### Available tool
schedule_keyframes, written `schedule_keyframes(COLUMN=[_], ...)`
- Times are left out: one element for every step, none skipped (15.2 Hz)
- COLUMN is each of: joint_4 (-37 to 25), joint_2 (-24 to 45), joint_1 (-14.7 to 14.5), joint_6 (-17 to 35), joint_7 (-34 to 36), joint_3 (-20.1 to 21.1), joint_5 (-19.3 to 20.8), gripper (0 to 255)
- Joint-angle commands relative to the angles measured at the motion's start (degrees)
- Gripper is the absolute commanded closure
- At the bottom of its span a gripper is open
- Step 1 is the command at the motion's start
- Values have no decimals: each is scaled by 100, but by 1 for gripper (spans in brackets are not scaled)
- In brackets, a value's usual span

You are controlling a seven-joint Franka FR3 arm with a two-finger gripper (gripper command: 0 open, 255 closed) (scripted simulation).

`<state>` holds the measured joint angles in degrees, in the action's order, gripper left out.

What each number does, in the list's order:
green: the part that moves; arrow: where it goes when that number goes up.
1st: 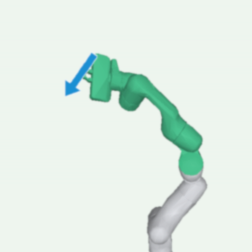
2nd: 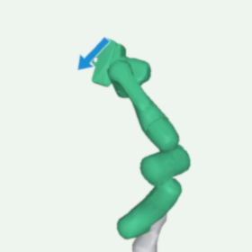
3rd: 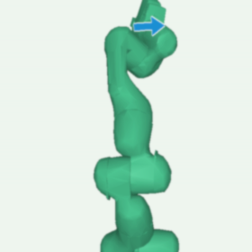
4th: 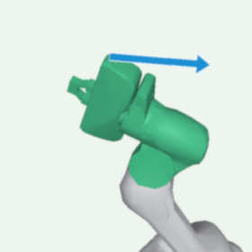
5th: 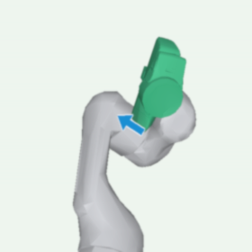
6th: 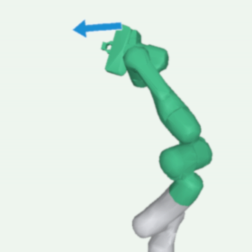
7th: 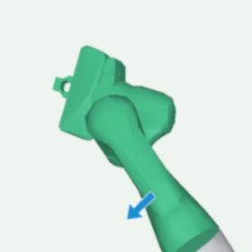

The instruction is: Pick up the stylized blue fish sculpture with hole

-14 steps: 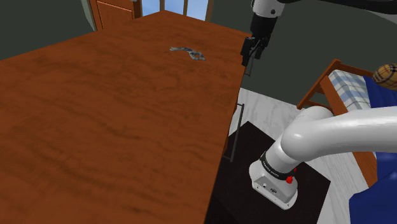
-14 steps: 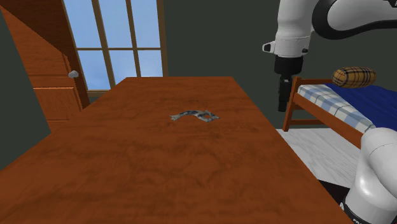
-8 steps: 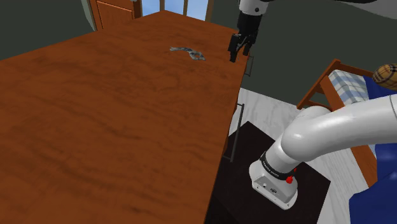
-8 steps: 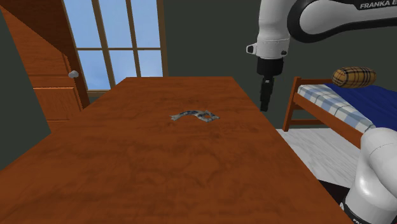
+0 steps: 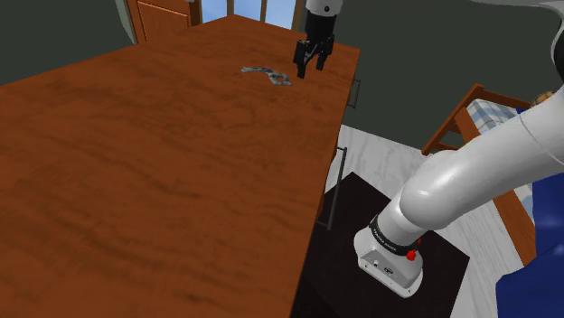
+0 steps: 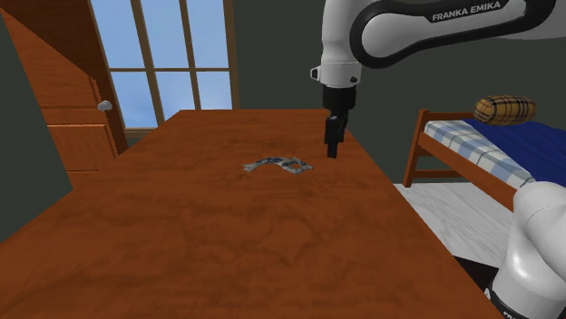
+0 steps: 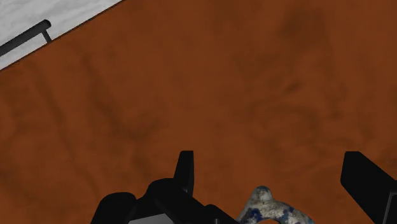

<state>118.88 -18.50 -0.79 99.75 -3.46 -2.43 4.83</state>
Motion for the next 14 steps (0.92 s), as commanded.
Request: schedule_keyframes(joint_4=[-358,-549,-748,-954,-1170,-1394,-1627,-1871,-2126,-2378,-2299,-2222,-2146,-2072], joint_2=[476,688,901,1115,1330,1546,1765,1986,2209,2423,2422,2422,2423,2425], joint_1=[-19,-28,-36,-44,-51,-58,-64,-70,-75,-79,-79,-79,-78,-78], joint_6=[157,197,230,255,274,285,288,284,271,251,329,406,482,558], joint_7=[-3,-6,-9,-13,-17,-21,-26,-31,-36,-41,-37,-33,-30,-26], joint_3=[2,6,9,14,18,23,27,33,38,44,44,44,44,43], joint_5=[-32,-48,-64,-80,-96,-112,-127,-143,-158,-172,-171,-170,-169,-168], gripper=[0,0,0,0,0,0,0,0,0,0,0,0,0,0])
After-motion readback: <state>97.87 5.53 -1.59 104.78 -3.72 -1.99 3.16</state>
